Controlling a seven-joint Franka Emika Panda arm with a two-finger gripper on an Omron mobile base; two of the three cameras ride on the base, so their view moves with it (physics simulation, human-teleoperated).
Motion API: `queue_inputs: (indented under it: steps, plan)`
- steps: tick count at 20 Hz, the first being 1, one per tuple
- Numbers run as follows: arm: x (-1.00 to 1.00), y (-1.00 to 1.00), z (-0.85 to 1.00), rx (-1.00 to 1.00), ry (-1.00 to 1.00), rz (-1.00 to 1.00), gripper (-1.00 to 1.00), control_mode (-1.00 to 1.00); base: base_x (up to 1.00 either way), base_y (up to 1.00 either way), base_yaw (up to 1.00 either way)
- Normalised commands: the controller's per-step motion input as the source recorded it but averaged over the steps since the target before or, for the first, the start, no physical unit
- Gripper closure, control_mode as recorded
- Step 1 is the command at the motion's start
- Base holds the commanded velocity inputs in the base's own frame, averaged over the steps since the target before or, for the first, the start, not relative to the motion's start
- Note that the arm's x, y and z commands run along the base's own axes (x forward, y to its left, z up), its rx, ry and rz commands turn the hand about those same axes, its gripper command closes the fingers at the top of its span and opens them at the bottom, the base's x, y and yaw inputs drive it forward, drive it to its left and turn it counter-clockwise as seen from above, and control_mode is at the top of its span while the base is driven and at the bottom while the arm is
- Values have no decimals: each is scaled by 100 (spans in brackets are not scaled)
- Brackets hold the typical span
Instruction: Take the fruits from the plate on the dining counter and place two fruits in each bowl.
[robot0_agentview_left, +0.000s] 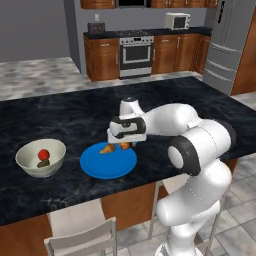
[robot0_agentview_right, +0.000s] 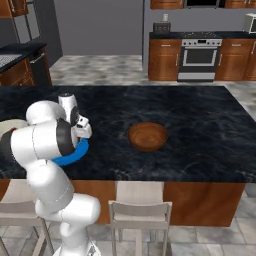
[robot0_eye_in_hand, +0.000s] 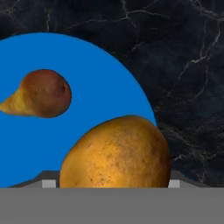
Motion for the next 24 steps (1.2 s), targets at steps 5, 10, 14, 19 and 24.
queue_inputs:
  steps: [5, 10, 14, 19, 24]
  plan:
    - [-17, -100, 100, 4, -4, 0, 100, -100, 0, 0, 0]
    - [0, -100, 98, 2, 0, 0, 100, -100, 0, 0, 0]
    - [0, -100, 86, 0, 0, 0, 100, -100, 0, 0, 0]
    - [14, -100, 32, 0, 5, 0, 100, -100, 0, 0, 0]
    - [42, -98, -6, -1, 21, 0, 100, -100, 0, 0, 0]
